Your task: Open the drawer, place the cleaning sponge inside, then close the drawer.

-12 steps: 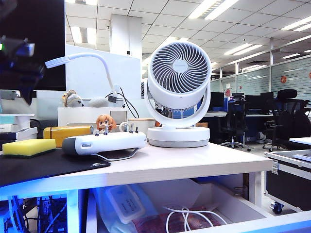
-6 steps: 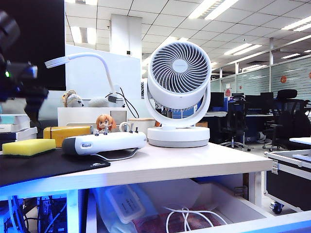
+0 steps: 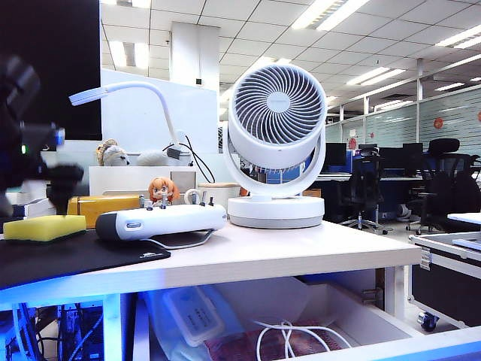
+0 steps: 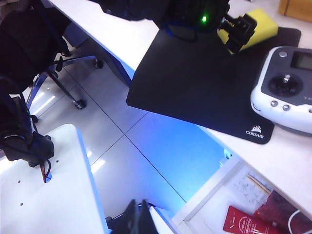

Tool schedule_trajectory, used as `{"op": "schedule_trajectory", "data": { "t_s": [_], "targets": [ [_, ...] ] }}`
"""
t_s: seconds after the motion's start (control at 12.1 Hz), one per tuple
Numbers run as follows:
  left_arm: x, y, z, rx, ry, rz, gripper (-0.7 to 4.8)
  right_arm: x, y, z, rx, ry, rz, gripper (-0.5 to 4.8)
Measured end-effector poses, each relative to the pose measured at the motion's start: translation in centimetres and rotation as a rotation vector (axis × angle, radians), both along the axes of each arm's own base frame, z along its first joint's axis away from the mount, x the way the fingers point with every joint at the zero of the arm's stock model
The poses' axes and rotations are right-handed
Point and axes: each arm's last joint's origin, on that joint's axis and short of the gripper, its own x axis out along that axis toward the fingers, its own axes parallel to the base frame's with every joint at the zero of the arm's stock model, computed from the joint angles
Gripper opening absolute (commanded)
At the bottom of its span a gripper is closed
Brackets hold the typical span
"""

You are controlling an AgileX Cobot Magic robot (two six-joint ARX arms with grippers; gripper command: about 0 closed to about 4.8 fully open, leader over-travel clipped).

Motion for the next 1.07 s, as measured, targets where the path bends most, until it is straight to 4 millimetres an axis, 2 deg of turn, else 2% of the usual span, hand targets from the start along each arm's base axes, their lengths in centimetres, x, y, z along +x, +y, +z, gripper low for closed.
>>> {"op": "schedule_trajectory", "data": {
  "t_s": [0.08,0.25,0.33,0.41,0.82,0.91,0.99,1.07],
  "targets": [
    [0.1,0.0,-0.4,0.002,0.008,0.002,2.54,0.0,0.0,0.0,0.0,0.001,0.0,-0.06],
    [0.4,0.1,-1.4,0.0,0.016,0.004,1.4,0.0,0.0,0.0,-0.002,0.007,-0.002,-0.06],
    [0.6,0.1,-1.6,-0.001,0.015,0.004,0.19,0.0,0.0,0.0,-0.003,0.007,-0.003,-0.06],
    [0.6,0.1,-1.6,-0.002,0.016,0.001,-0.06,0.0,0.0,0.0,-0.003,0.008,-0.002,-0.06],
    [0.1,0.1,-0.6,-0.004,0.024,-0.008,-0.05,0.0,-0.2,0.0,-0.027,-0.017,-0.046,-0.06],
    [-0.7,0.1,1.3,-0.015,0.009,-0.022,-0.05,-0.2,-0.6,0.3,-0.045,-0.045,-0.087,-0.06],
    [-2.0,0.0,4.7,-0.045,-0.036,-0.059,-0.05,-0.5,-1.2,0.4,-0.085,-0.065,-0.14,-0.06],
    [-2.9,-0.2,6.5,-0.068,-0.067,-0.092,-0.05,-0.8,-1.5,0.4,-0.116,-0.066,-0.167,-0.06]
  ]
}}
